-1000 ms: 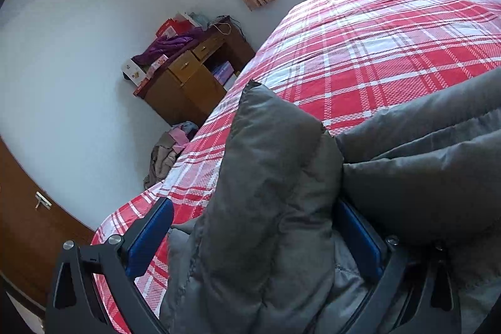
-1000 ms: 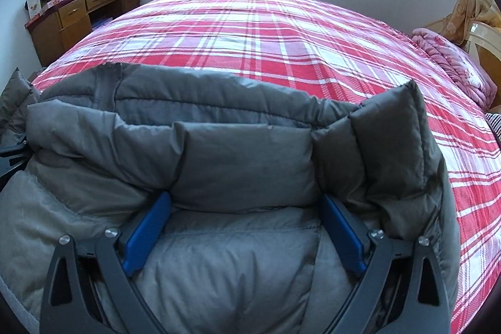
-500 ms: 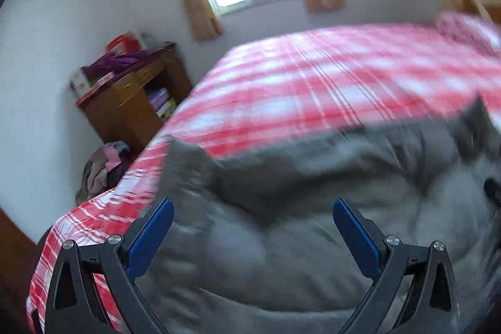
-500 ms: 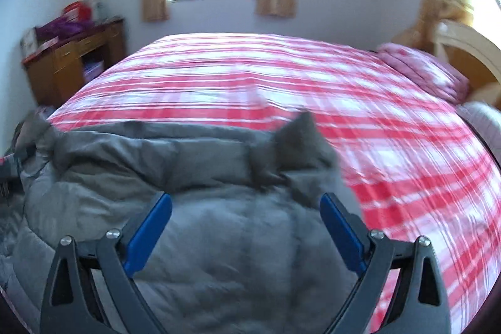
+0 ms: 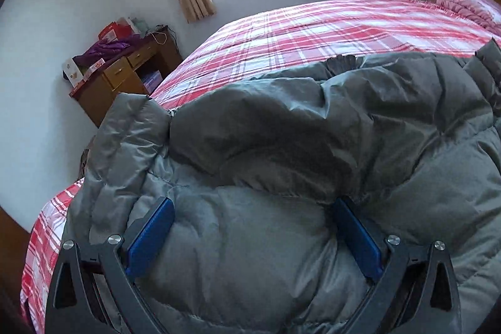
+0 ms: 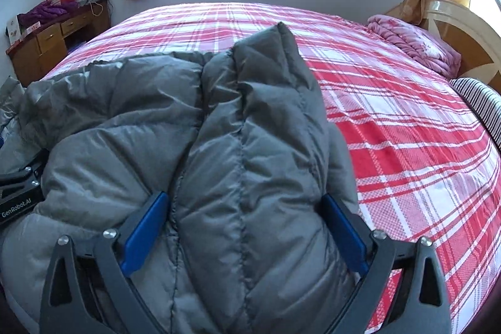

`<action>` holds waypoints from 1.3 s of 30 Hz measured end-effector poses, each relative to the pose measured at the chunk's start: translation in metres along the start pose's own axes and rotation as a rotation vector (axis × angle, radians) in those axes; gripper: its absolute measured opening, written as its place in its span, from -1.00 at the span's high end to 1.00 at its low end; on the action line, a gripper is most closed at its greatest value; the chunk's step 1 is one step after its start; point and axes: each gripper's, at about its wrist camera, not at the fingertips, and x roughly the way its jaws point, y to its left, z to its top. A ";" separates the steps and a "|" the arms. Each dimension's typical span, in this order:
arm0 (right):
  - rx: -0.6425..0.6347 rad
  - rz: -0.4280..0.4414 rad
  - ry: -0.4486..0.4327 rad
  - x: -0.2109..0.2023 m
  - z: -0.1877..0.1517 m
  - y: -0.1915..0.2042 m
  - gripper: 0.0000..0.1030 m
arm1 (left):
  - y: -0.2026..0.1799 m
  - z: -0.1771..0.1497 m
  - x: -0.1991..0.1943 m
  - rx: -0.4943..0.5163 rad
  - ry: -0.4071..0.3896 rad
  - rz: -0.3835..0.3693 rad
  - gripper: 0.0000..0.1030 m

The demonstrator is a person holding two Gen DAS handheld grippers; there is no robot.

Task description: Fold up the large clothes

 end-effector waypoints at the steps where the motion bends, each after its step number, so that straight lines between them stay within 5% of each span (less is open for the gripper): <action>1: 0.000 0.001 0.008 0.001 0.000 0.000 -0.94 | -0.002 -0.001 0.001 0.003 0.001 0.004 -0.98; 11: -0.012 -0.008 0.052 0.009 -0.001 0.004 -0.99 | 0.011 0.006 -0.011 -0.012 0.029 0.005 -0.98; 16: -0.028 -0.035 0.014 -0.023 0.002 0.003 -0.96 | 0.097 -0.007 -0.091 -0.113 -0.155 0.034 -0.98; 21: -0.057 0.078 -0.121 -0.090 -0.001 0.043 -0.99 | 0.176 -0.049 -0.066 -0.257 0.022 0.137 -0.98; 24: -0.128 0.138 -0.133 -0.102 -0.010 0.077 -0.99 | 0.194 -0.080 -0.041 -0.332 0.136 0.091 -0.98; 29: -0.235 0.105 -0.059 -0.077 -0.033 0.116 -0.98 | 0.184 -0.097 -0.027 -0.349 0.144 0.030 -0.98; 35: -0.264 0.075 -0.021 -0.052 -0.048 0.119 -1.00 | 0.179 -0.103 -0.016 -0.379 0.145 -0.070 -0.98; 39: -0.269 0.083 0.001 -0.050 -0.045 0.118 -1.00 | 0.186 -0.105 -0.014 -0.433 0.146 -0.202 -0.52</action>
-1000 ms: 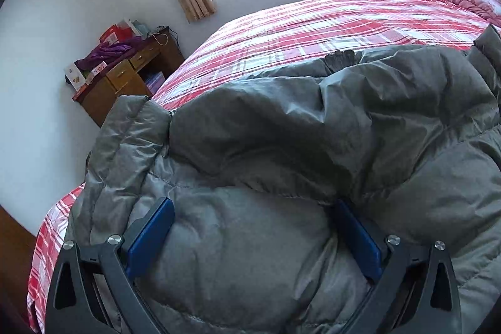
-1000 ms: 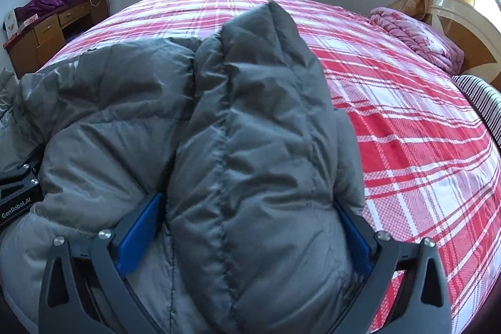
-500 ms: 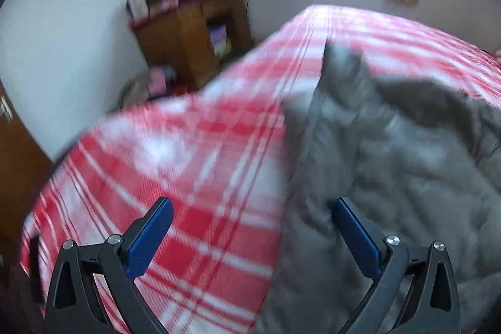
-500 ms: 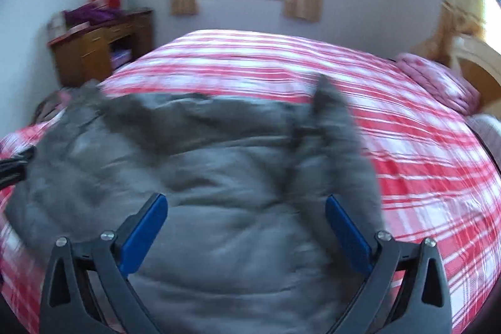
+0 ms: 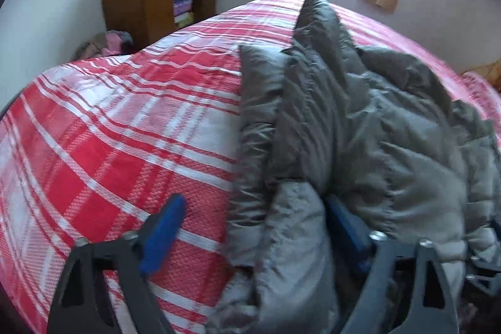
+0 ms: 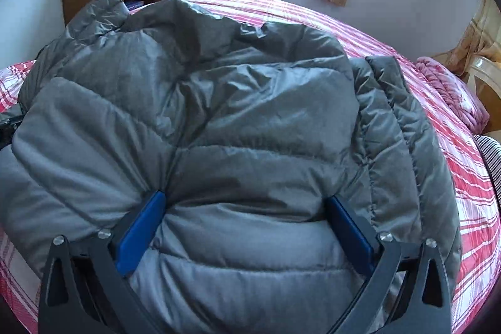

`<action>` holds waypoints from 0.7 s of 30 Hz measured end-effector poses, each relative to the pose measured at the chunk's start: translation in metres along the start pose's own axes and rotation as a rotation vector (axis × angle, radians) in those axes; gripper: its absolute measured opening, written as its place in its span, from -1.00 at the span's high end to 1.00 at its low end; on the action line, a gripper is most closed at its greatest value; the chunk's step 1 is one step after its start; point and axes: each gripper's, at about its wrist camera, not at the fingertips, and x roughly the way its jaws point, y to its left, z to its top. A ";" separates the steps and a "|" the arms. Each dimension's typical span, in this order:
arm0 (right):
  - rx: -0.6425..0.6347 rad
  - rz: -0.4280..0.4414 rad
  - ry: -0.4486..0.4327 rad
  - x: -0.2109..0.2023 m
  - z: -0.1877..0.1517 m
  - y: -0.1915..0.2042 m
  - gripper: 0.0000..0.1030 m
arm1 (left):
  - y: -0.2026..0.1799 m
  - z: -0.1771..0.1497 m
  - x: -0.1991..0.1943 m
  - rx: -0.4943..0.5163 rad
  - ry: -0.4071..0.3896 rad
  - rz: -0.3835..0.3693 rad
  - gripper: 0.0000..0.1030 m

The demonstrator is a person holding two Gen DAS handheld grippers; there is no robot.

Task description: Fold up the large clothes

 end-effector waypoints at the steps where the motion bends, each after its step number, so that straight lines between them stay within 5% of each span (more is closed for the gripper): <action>1: 0.000 -0.004 -0.007 0.000 0.000 0.000 -1.00 | -0.003 0.000 -0.002 0.012 0.002 -0.036 -0.19; 3: 0.004 -0.019 -0.024 -0.002 -0.001 0.000 -1.00 | -0.005 0.000 -0.003 0.009 0.022 -0.122 0.02; 6: 0.012 -0.028 -0.040 -0.005 -0.004 0.004 -1.00 | -0.001 0.005 0.003 -0.043 0.045 -0.168 0.02; 8: 0.019 -0.021 -0.044 -0.007 -0.006 0.003 -1.00 | 0.001 0.010 0.007 -0.057 0.048 -0.189 0.02; 11: 0.021 -0.021 -0.051 -0.008 -0.008 0.007 -1.00 | 0.001 0.014 0.009 -0.055 0.053 -0.231 0.42; 14: 0.024 -0.018 -0.056 -0.010 -0.010 0.006 -1.00 | 0.008 0.016 0.004 -0.082 0.027 -0.203 0.45; 18: 0.027 -0.011 -0.058 -0.008 -0.009 0.003 -1.00 | 0.023 0.014 0.001 -0.151 0.008 -0.158 -0.29; 21: 0.027 -0.012 -0.061 -0.010 -0.010 0.002 -1.00 | 0.028 0.014 0.003 -0.169 -0.006 -0.184 -0.46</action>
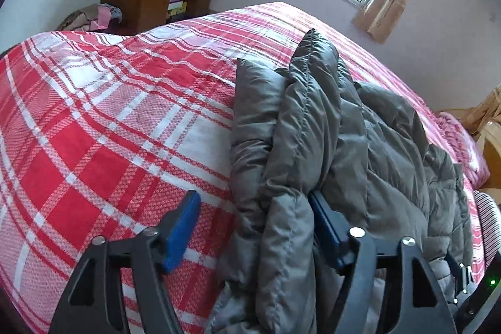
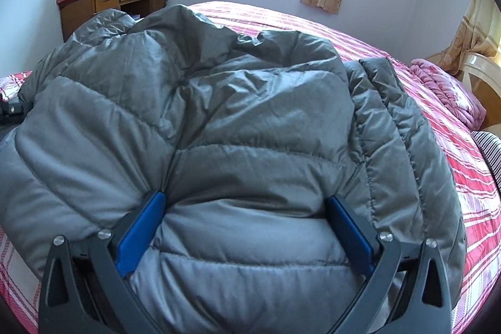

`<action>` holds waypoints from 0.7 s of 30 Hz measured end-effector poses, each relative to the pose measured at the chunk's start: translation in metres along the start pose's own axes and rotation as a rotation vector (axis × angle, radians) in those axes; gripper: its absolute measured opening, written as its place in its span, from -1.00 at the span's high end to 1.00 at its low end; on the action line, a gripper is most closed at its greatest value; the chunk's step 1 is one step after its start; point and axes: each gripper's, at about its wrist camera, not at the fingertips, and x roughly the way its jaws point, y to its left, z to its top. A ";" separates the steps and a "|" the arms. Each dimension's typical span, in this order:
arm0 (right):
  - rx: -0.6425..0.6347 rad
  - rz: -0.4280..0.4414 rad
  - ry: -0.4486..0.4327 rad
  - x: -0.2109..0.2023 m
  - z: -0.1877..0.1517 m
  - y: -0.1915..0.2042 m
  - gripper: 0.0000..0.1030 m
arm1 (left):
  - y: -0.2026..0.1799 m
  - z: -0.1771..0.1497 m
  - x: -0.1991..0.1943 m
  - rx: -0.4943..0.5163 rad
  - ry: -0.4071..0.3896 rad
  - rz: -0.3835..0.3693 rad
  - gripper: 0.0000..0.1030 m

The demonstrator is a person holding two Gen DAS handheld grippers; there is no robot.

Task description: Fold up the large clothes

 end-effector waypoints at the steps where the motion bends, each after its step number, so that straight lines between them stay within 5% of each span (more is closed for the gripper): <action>1: 0.000 0.000 -0.001 0.000 0.000 -0.001 -1.00 | -0.001 0.002 0.002 0.000 -0.002 -0.006 -0.55; 6: 0.003 0.002 -0.006 0.000 -0.001 -0.002 -1.00 | -0.018 0.013 0.023 0.089 -0.014 0.040 -0.62; 9: 0.006 0.006 -0.009 -0.001 -0.001 -0.002 -1.00 | -0.016 0.012 0.021 0.121 0.000 -0.054 0.34; 12: 0.007 0.008 -0.010 -0.001 -0.002 -0.003 -1.00 | -0.017 0.007 0.012 0.154 -0.008 -0.079 0.68; 21: 0.009 0.023 -0.018 -0.001 -0.003 -0.007 -1.00 | -0.008 0.019 -0.032 0.142 -0.067 -0.146 0.83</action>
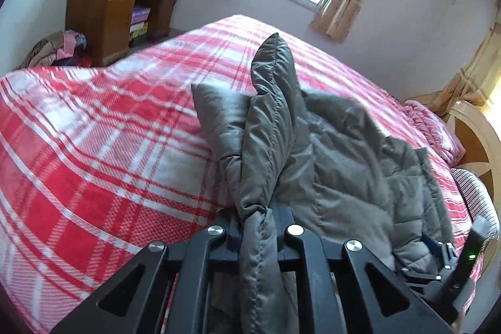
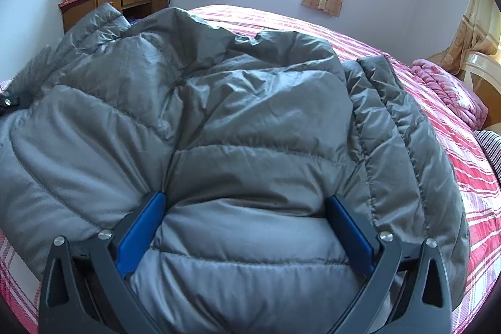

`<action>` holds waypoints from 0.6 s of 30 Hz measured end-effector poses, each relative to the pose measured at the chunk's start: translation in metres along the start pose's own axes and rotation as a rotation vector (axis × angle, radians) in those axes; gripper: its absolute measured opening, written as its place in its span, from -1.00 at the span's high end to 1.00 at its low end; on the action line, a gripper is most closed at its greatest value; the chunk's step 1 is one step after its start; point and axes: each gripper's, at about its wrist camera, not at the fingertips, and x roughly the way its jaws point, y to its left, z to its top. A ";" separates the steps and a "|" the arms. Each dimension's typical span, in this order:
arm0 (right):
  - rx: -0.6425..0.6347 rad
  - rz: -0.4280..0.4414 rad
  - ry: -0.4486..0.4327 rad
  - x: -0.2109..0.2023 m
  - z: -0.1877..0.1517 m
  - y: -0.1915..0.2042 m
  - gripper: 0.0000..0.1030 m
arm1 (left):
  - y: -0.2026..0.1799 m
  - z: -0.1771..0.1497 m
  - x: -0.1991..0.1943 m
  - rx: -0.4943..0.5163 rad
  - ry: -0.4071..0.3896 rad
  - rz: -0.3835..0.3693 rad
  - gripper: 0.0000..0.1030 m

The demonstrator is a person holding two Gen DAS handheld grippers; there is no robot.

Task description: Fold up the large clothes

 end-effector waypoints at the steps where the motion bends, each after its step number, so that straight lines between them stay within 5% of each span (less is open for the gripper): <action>1: -0.001 0.002 -0.002 -0.001 0.000 0.000 -1.00 | -0.003 0.004 -0.003 0.005 -0.006 0.000 0.83; 10: -0.073 -0.022 0.014 -0.005 0.006 0.041 -1.00 | -0.028 0.024 -0.077 0.057 -0.075 0.044 0.85; 14: -0.074 0.102 0.023 -0.010 0.013 0.050 -0.99 | -0.054 0.036 -0.106 0.113 -0.135 0.071 0.85; 18: 0.025 0.206 -0.056 -0.043 0.011 0.016 -0.95 | -0.119 0.040 -0.122 0.239 -0.195 0.085 0.84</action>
